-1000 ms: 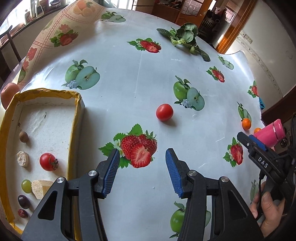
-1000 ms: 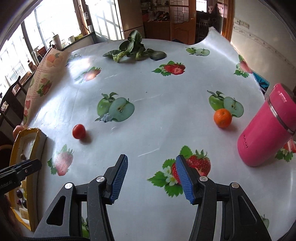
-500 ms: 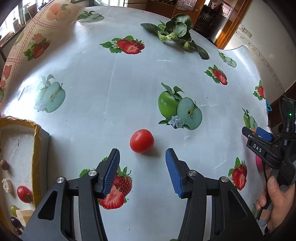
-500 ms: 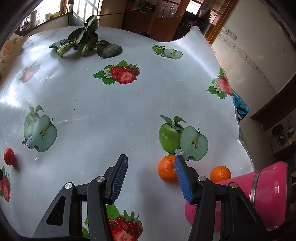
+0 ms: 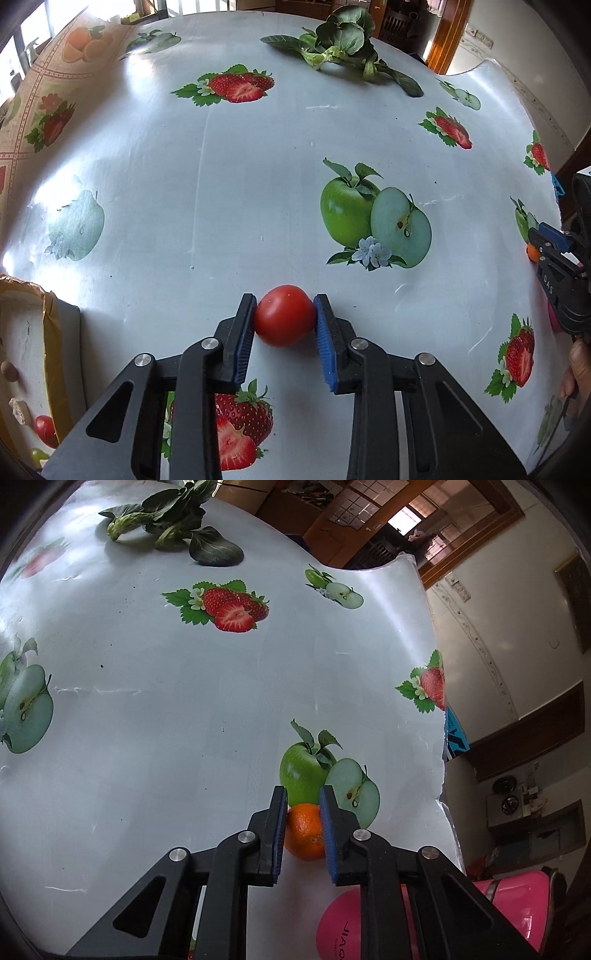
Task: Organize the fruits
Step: 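Grasp the red cherry tomato with the left tool while the right tool grasps the mandarin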
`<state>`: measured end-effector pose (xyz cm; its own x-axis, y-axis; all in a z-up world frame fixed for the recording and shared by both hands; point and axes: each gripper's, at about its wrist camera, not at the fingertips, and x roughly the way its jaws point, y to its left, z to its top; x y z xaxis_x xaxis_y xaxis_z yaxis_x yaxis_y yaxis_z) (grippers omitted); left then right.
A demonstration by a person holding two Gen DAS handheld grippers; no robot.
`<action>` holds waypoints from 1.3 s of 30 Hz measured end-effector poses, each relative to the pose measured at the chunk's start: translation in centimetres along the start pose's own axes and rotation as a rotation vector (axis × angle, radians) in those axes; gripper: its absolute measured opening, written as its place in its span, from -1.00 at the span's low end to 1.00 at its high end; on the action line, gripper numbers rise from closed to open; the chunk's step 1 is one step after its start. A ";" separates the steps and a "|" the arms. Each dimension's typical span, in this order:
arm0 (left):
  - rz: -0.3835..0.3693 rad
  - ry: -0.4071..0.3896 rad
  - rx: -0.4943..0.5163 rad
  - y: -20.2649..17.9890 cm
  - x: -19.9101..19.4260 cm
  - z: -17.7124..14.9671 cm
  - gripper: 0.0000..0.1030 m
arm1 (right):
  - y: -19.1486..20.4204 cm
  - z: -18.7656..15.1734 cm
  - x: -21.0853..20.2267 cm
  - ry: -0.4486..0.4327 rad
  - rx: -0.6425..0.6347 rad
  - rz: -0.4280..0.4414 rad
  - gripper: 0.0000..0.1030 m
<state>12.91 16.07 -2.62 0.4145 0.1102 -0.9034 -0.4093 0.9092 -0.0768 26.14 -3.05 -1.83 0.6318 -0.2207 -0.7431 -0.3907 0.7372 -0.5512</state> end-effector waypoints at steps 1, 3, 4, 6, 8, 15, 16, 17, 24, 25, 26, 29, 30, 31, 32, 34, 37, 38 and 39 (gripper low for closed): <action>-0.009 0.004 -0.001 0.1 -0.1 -0.1 -0.45 | 0.3 -0.1 -0.3 -0.014 -0.014 0.000 -0.81; -0.015 0.007 -0.005 0.4 -0.3 -0.4 -0.45 | 0.9 -0.2 -1.4 -0.047 -0.026 0.025 -1.00; -0.020 0.008 -0.011 0.6 -0.5 -0.7 -0.45 | 1.1 -0.3 -2.2 -0.065 -0.028 0.043 -1.00; -0.031 0.011 -0.024 0.9 -0.8 -1.2 -0.45 | 1.9 -0.6 -3.9 -0.100 -0.041 0.071 -1.00; -0.038 0.015 -0.034 1.2 -1.1 -1.5 -0.45 | 3.1 -0.8 -4.7 -0.104 -0.073 0.051 -0.98; -0.068 -0.004 -0.055 1.7 -3.1 -2.3 -0.45 | 3.8 -0.8 -4.6 -0.120 -0.078 -0.063 0.62; -0.071 -0.005 -0.054 1.8 -3.3 -2.4 -0.45 | 3.4 -0.6 -4.1 -0.104 -0.057 -0.059 0.62; -0.074 -0.007 -0.055 1.8 -3.6 -2.5 -0.45 | 3.0 -0.3 -3.4 -0.082 -0.036 -0.059 0.62; -0.097 -0.018 -0.049 1.8 -5.1 -3.1 -0.45 | 1.5 0.6 0.5 0.064 -0.028 -0.094 0.46; -0.103 -0.021 -0.052 1.8 -5.3 -3.1 -0.45 | 1.5 0.6 0.5 0.073 -0.046 -0.112 0.39; -0.108 -0.023 -0.054 1.7 -5.5 -3.1 -0.45 | 1.4 0.5 0.8 0.091 -0.058 -0.118 0.25; -0.121 -0.030 -0.052 1.6 -6.1 -3.2 -0.45 | 1.2 0.1 1.5 0.137 -0.079 -0.140 -0.21; -0.124 -0.034 -0.051 1.5 -6.3 -3.2 -0.45 | 1.3 0.0 1.6 0.145 -0.094 -0.152 -0.16; -0.128 -0.037 -0.050 1.5 -6.5 -3.2 -0.45 | 1.5 -0.1 1.7 0.159 -0.121 -0.173 -0.16; -0.132 -0.039 -0.050 1.4 -6.6 -3.2 -0.45 | 1.7 -0.1 1.7 0.168 -0.146 -0.184 -0.16; -0.138 -0.043 -0.052 1.4 -6.9 -3.3 -0.45 | 1.6 0.1 1.7 0.187 -0.165 -0.176 -0.12; -0.146 -0.047 -0.053 1.5 -7.3 -3.4 -0.45 | 2.0 0.1 2.0 0.215 -0.235 -0.187 -0.13; -0.146 -0.049 -0.053 1.5 -7.5 -3.4 -0.45 | 2.1 0.1 2.0 0.221 -0.255 -0.182 -0.18; -0.147 -0.051 -0.053 1.5 -7.6 -3.5 -0.45 | 2.2 0.1 2.1 0.230 -0.270 -0.167 -0.35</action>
<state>6.34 15.24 2.65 0.5133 -0.0009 -0.8582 -0.3830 0.8946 -0.2301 26.70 -1.83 -4.51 0.5472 -0.4834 -0.6833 -0.4767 0.4910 -0.7291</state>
